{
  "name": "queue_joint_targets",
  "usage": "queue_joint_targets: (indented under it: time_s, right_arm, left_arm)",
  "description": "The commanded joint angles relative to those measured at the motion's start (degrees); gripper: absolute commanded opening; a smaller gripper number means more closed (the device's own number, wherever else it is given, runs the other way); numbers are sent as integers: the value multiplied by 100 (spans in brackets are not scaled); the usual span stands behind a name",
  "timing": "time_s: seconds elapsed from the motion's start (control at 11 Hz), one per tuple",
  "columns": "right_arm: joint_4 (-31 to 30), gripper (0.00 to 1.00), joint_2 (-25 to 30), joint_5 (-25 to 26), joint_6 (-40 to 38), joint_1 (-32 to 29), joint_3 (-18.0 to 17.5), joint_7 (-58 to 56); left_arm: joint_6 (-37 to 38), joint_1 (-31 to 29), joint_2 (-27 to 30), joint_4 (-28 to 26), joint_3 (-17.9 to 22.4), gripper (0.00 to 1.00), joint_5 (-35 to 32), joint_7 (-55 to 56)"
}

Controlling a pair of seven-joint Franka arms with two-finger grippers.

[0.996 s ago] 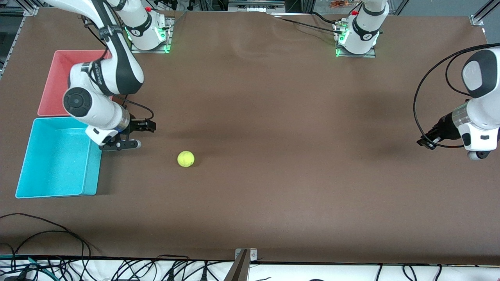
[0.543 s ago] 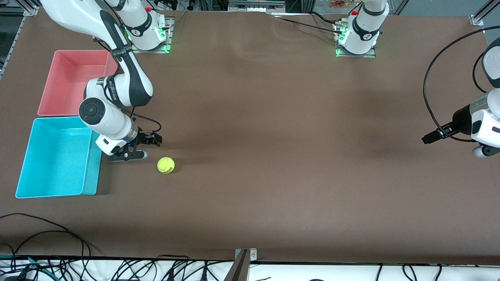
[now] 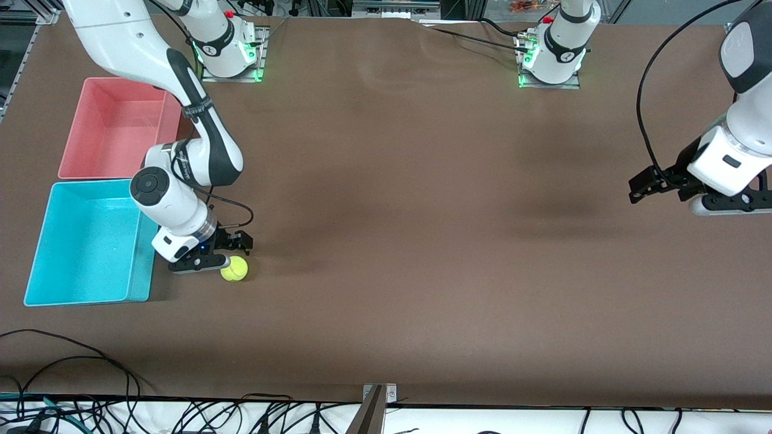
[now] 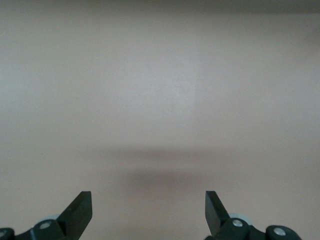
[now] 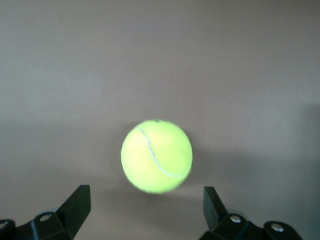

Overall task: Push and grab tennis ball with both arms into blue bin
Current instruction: 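Close the right gripper on the tennis ball and lift it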

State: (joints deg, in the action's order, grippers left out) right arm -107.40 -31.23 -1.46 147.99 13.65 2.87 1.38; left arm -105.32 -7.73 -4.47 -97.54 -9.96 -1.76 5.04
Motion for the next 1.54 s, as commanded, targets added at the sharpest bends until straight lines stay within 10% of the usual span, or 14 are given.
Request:
queue_joint_targets:
  time_s: [0.0,0.36,1.27,1.45]
  right_arm:
    - [464,100,-419,5,204,-47,11,-252]
    - [782,100,-796,31,326,-64,38,-533]
    - [1406,100,-1420,66,555,-205,134,-744]
    - [1388,58,-1430,5,477,-240,117,-736]
  left_arm:
    - [91,865,358,-107,755,100,-61,-478]
    - [46,1685,394,-142,1433,100,-44,-504]
    - [161,1503,350,-37,1603,100,220,-1163]
    - [161,1511,306,208,1594,100,220,-1111]
